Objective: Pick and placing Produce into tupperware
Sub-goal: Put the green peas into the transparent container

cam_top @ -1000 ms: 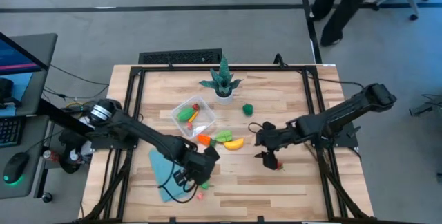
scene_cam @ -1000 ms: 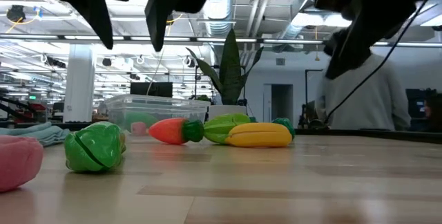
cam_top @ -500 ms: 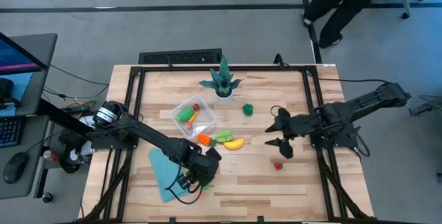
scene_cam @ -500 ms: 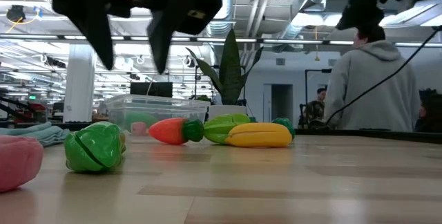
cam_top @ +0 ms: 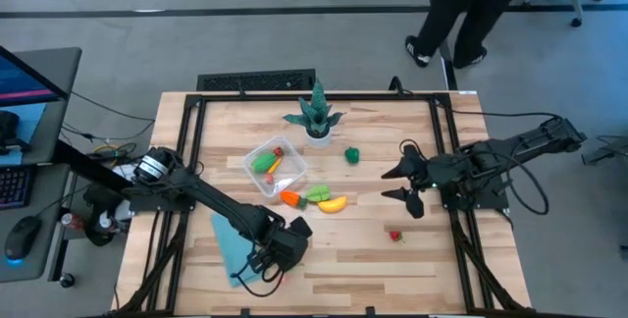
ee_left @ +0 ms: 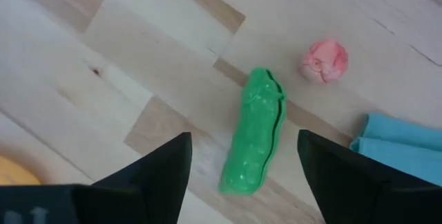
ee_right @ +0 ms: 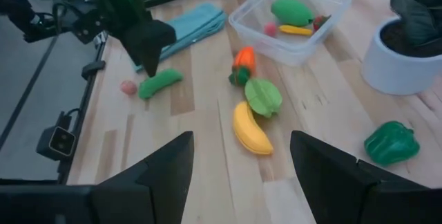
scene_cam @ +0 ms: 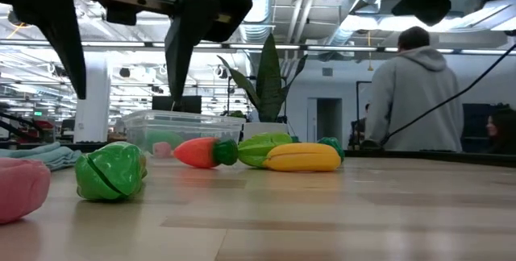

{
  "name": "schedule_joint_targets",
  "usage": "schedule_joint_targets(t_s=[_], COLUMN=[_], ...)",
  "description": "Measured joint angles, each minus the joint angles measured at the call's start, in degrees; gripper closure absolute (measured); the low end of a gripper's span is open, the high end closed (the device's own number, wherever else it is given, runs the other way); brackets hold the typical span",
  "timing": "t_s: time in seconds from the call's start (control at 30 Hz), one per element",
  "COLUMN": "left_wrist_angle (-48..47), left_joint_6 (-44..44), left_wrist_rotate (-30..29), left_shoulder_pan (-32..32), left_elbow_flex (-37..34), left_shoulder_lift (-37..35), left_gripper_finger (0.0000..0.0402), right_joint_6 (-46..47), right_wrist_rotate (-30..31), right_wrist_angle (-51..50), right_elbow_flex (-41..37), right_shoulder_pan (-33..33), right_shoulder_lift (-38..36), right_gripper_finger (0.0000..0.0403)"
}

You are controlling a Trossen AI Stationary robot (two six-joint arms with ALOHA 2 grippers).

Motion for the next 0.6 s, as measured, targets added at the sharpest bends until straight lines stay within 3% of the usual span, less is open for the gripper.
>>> schedule_joint_targets(t_s=[0.6], left_wrist_angle=[1.4], left_joint_6=[6.7], left_wrist_rotate=[-0.7], left_shoulder_pan=[0.1], left_elbow_flex=[0.4], left_shoulder_lift=[3.6], left_gripper_finger=[0.0143], right_joint_6=[0.0], right_wrist_rotate=[0.0], right_wrist_angle=[0.0], right_elbow_flex=[0.0], right_shoulder_pan=[0.2], right_shoulder_lift=[0.1], right_gripper_finger=[0.017])
